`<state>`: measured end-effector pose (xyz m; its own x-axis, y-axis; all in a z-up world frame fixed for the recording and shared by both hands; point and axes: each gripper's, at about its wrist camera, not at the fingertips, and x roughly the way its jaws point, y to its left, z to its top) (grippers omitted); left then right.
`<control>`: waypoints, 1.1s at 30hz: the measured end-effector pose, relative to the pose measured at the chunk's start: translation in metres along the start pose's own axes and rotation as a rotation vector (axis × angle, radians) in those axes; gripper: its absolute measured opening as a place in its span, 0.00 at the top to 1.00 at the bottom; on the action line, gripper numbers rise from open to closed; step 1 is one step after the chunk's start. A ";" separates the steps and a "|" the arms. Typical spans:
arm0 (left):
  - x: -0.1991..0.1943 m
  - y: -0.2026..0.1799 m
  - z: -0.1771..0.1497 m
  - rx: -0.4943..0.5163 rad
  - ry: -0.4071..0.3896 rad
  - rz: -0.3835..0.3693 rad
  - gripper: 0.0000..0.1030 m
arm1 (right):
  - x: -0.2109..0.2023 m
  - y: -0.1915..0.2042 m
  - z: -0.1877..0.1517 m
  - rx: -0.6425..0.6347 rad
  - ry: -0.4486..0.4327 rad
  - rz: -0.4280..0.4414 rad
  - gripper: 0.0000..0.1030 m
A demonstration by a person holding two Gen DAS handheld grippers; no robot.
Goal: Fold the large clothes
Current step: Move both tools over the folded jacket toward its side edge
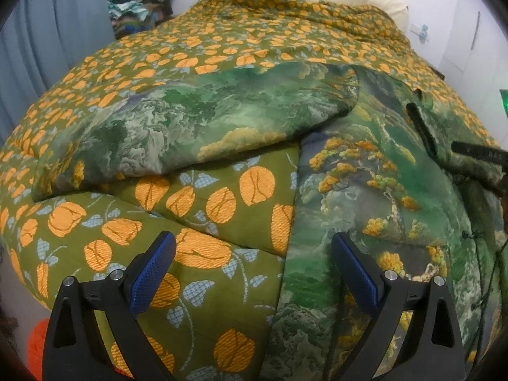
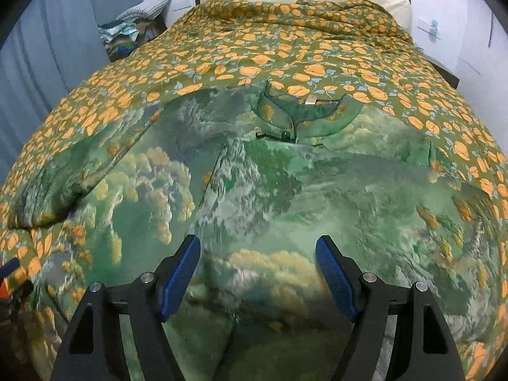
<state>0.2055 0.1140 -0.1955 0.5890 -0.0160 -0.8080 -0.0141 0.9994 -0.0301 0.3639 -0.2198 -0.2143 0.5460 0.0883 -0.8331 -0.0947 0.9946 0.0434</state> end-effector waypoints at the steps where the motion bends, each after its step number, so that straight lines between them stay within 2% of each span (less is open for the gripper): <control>1: 0.000 -0.001 0.000 0.004 0.001 0.005 0.04 | 0.003 0.003 -0.003 -0.010 0.015 0.001 0.27; 5: -0.002 -0.001 -0.003 0.015 -0.004 0.025 0.04 | 0.013 0.018 -0.012 -0.037 0.063 0.007 0.27; 10: -0.006 0.003 -0.006 0.008 -0.012 0.042 0.04 | -0.021 0.037 -0.022 -0.051 0.051 0.051 0.27; 16: -0.011 0.006 -0.005 -0.013 -0.025 0.047 0.04 | -0.081 0.055 -0.040 -0.137 0.014 -0.024 0.25; 19: -0.015 0.004 -0.005 -0.011 -0.031 0.053 0.04 | -0.112 0.056 -0.047 -0.131 -0.018 -0.066 0.17; 23: -0.022 0.003 -0.007 -0.006 -0.041 0.057 0.04 | -0.145 0.055 -0.058 -0.112 -0.058 -0.092 0.15; 30: -0.032 -0.002 -0.007 0.031 -0.063 0.095 0.04 | -0.197 0.057 -0.073 -0.170 -0.179 -0.329 0.13; 33: -0.038 -0.006 -0.006 0.048 -0.079 0.107 0.04 | -0.216 0.051 -0.076 -0.170 -0.230 -0.389 0.13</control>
<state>0.1783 0.1089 -0.1682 0.6482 0.0914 -0.7560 -0.0429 0.9956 0.0836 0.1777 -0.1923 -0.0740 0.7361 -0.2599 -0.6249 0.0293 0.9347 -0.3542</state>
